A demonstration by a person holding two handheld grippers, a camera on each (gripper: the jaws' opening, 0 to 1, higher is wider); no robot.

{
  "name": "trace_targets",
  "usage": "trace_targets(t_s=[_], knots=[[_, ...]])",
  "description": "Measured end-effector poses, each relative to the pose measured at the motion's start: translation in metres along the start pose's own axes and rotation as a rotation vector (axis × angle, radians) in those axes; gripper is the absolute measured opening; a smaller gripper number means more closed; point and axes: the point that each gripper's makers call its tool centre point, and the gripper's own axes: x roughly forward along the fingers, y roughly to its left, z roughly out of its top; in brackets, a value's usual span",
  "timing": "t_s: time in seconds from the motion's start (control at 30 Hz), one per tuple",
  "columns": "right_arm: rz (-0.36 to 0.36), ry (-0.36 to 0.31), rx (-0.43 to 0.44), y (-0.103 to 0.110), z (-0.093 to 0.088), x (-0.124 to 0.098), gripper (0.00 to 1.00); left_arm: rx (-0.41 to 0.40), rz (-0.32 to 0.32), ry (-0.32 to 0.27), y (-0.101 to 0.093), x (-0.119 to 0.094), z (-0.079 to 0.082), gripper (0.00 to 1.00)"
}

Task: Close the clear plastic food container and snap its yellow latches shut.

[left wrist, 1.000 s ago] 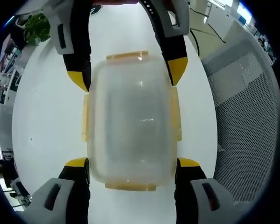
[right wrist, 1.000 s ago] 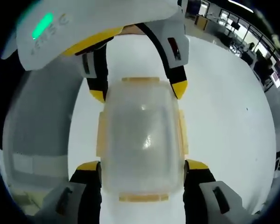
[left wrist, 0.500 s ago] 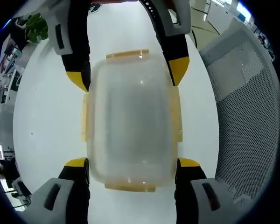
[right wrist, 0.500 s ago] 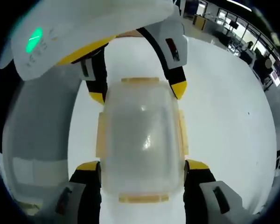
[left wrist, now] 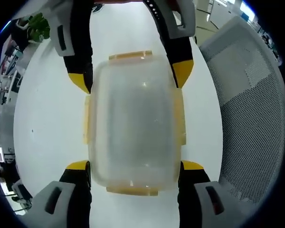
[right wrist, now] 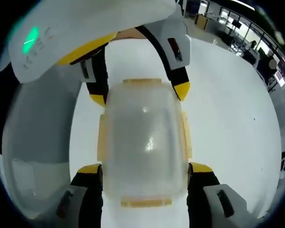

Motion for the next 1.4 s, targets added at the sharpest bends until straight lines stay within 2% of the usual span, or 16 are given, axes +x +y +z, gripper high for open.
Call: trace_targets(t_s=[0.27, 0.9, 1.13, 1.4], knots=[[-0.004, -0.012, 0.010, 0.000, 0.007, 0.004, 0.73, 0.008, -0.001, 0.010, 0.000, -0.001, -0.009, 0.75], [0.004, 0.000, 0.026, 0.001, 0.018, 0.010, 0.74, 0.009, -0.004, -0.010, 0.000, -0.004, -0.019, 0.74], [-0.005, -0.004, 0.034, 0.002, 0.026, 0.014, 0.75, 0.011, -0.003, -0.012, -0.002, -0.006, -0.027, 0.75], [-0.009, 0.001, 0.044, 0.002, 0.025, 0.014, 0.75, 0.009, 0.001, -0.017, -0.001, -0.006, -0.026, 0.75]])
